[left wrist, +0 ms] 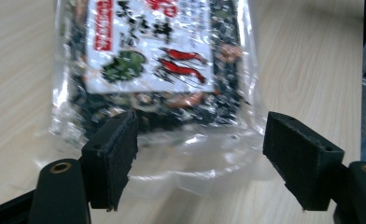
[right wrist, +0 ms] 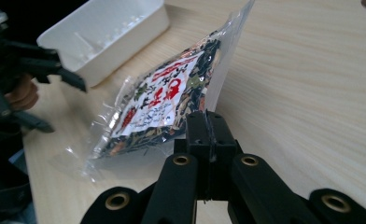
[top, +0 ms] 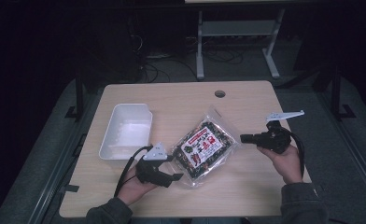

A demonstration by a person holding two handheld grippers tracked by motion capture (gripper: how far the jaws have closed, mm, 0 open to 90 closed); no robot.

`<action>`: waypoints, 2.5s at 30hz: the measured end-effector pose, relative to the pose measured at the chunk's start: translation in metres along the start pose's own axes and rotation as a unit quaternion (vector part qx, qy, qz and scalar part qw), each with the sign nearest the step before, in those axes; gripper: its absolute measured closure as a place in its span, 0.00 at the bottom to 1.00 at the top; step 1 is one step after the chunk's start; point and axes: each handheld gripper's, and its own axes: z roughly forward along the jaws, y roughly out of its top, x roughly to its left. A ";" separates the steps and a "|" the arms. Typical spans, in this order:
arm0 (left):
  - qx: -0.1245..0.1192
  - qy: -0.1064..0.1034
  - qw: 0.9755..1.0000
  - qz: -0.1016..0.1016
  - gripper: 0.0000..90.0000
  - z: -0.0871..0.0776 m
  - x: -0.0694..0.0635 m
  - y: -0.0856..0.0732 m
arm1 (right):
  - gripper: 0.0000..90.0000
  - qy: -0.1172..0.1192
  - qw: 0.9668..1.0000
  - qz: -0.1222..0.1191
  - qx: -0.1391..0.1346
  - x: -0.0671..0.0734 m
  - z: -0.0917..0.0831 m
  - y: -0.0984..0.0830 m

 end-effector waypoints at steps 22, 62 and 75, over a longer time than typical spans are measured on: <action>-0.016 -0.059 0.997 -0.054 0.30 0.027 0.019 0.013 | 1.00 0.114 0.988 -0.095 -0.045 0.047 -0.054 0.036; -0.024 -0.077 0.997 0.019 0.81 0.011 0.006 0.008 | 0.42 0.131 0.988 -0.034 -0.068 0.022 -0.003 0.008; -0.027 -0.077 0.996 0.024 0.81 0.010 0.004 0.009 | 0.53 0.149 0.987 -0.050 -0.028 0.029 0.034 0.000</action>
